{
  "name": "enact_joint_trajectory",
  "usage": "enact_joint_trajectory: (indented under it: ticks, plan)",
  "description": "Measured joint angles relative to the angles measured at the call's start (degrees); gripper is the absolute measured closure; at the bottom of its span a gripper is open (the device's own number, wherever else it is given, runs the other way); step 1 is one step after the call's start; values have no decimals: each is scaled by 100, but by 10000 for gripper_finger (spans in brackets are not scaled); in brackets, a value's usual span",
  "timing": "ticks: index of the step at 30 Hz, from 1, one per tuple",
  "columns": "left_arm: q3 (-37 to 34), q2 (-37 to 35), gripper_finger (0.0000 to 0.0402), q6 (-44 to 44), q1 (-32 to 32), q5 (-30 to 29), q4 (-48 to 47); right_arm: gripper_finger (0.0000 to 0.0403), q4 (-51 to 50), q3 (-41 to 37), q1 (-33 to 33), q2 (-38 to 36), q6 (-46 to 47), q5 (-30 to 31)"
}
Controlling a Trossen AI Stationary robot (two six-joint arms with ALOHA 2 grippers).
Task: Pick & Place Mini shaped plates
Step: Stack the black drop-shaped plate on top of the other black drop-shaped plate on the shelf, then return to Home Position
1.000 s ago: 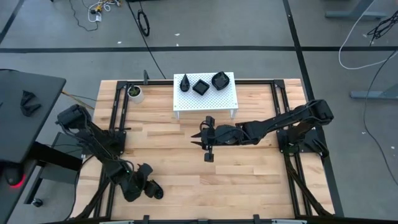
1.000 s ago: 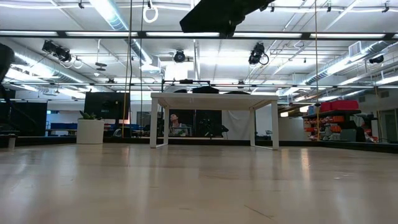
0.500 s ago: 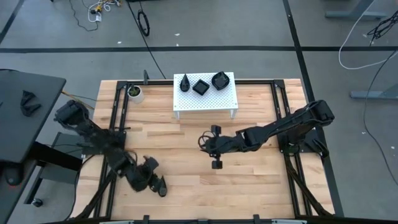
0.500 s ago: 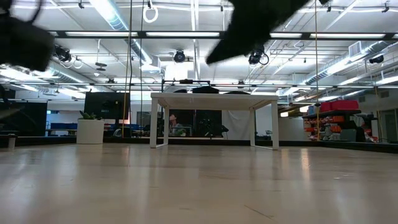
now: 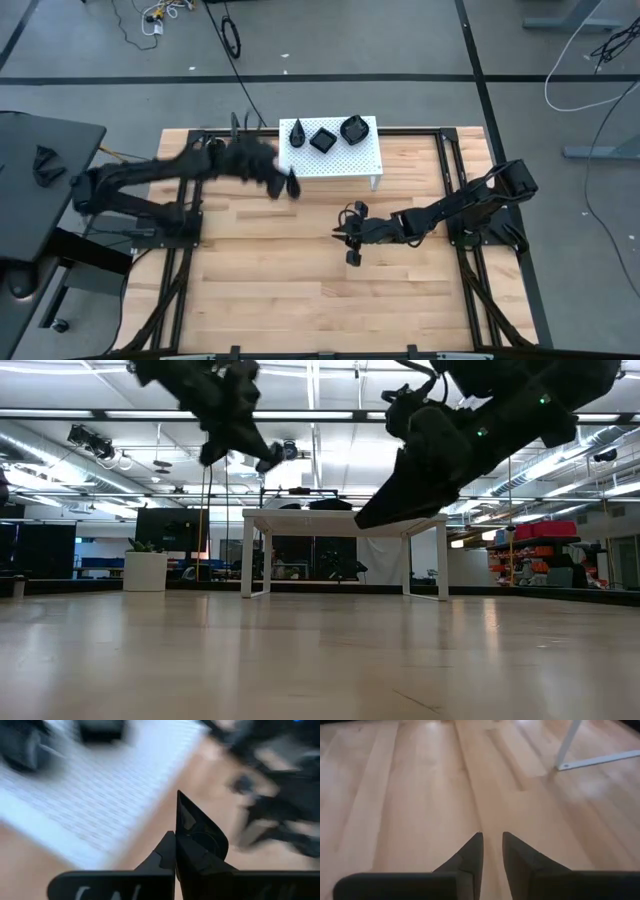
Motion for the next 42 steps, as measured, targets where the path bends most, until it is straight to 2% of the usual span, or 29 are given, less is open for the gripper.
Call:
enact_joint_trajectory:
  ticks: [3,6,10,14,19,22,30,33,38,42]
  plan:
    - [1073,682,398,1048,888,-118,-769,328,95,-2,-173,-2,-19,-2]
    - [1896,1388,398,1522,1601,-72,-1160,328,325,0,-358,-5,-156,-59]
    - [2663,2104,395,1798,2223,556,-1224,328,684,0,-575,-11,-517,-61]
    - [3115,2622,394,1851,2577,1206,-1316,328,815,0,-790,-64,-877,-62]
    - [3235,2940,393,1906,2691,1555,-1555,328,873,0,-1035,-198,-1154,-65]
    - [3235,2978,393,2034,2698,1565,-1670,328,928,0,-1148,-225,-1287,-63]
    - [3239,2978,385,2062,2698,1144,-1679,328,913,0,-1310,-225,-1334,-65]
    - [3239,2977,360,2062,2718,1004,-1664,328,913,0,-1305,-225,-1334,-74]
    - [3239,2976,297,2057,2751,1005,-1633,328,911,0,-1305,-225,-1282,-83]
    - [3239,2849,263,2141,2750,1069,-1662,328,910,0,-1303,-225,-1212,-82]
